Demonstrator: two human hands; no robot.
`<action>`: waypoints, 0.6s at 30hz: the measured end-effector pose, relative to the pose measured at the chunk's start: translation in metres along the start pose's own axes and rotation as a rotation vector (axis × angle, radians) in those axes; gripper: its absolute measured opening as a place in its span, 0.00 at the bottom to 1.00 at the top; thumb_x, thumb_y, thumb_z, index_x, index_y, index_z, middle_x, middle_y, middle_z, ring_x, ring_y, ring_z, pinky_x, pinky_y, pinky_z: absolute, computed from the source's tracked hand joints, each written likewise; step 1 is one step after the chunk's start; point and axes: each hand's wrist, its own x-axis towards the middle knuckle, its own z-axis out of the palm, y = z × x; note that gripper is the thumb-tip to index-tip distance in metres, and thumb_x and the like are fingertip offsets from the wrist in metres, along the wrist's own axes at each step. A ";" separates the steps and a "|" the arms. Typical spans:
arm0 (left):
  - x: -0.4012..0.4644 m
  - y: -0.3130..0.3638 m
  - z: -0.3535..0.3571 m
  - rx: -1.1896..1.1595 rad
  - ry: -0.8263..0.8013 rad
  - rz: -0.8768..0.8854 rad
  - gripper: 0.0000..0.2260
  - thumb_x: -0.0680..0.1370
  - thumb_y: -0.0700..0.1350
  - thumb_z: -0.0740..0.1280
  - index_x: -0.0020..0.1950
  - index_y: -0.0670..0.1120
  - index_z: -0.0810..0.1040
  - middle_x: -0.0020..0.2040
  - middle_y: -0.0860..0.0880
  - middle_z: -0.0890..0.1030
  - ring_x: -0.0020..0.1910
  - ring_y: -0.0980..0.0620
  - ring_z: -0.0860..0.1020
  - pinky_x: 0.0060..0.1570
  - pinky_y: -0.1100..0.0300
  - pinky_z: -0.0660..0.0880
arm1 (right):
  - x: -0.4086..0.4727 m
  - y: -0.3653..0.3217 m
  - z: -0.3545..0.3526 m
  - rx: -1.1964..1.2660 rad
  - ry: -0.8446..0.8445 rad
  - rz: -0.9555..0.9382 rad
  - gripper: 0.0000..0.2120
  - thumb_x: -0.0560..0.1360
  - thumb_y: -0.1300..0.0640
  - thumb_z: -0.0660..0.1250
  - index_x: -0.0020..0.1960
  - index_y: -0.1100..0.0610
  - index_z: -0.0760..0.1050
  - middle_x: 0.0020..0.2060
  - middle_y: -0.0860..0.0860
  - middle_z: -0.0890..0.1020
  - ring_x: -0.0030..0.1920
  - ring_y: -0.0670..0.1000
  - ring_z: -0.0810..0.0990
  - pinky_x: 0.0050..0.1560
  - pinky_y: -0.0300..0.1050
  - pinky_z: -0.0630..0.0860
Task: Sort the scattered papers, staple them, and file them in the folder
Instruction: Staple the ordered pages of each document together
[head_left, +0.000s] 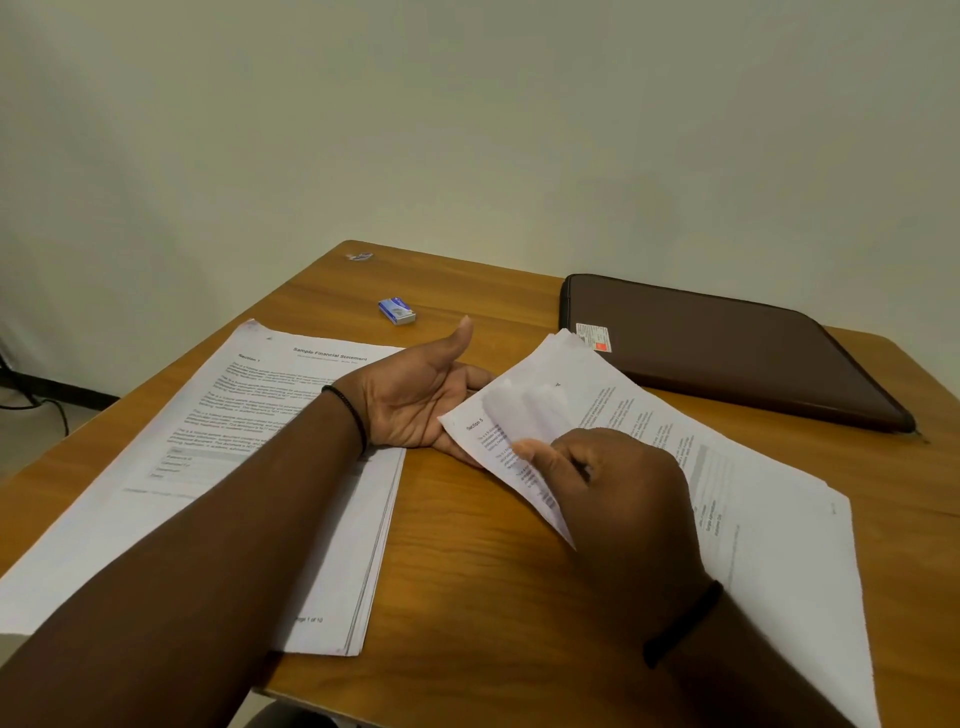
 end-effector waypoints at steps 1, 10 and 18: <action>0.000 0.000 -0.001 0.001 0.000 -0.002 0.40 0.76 0.70 0.53 0.71 0.38 0.74 0.66 0.36 0.77 0.62 0.36 0.79 0.59 0.38 0.74 | 0.000 0.002 0.002 0.064 0.076 0.007 0.17 0.75 0.36 0.59 0.47 0.48 0.78 0.42 0.41 0.83 0.35 0.42 0.78 0.34 0.30 0.71; -0.001 0.000 0.003 -0.012 0.016 0.009 0.41 0.75 0.70 0.55 0.74 0.38 0.70 0.66 0.37 0.77 0.61 0.37 0.80 0.58 0.38 0.76 | 0.003 0.007 -0.002 0.149 0.531 -0.179 0.13 0.82 0.56 0.58 0.64 0.54 0.74 0.46 0.50 0.80 0.41 0.47 0.80 0.38 0.38 0.78; -0.002 0.000 0.006 0.025 0.062 0.014 0.42 0.74 0.71 0.54 0.71 0.38 0.73 0.68 0.36 0.76 0.61 0.36 0.80 0.57 0.38 0.77 | -0.002 -0.001 0.017 -0.258 0.211 -0.388 0.19 0.73 0.41 0.65 0.52 0.54 0.83 0.45 0.49 0.86 0.42 0.50 0.83 0.45 0.48 0.79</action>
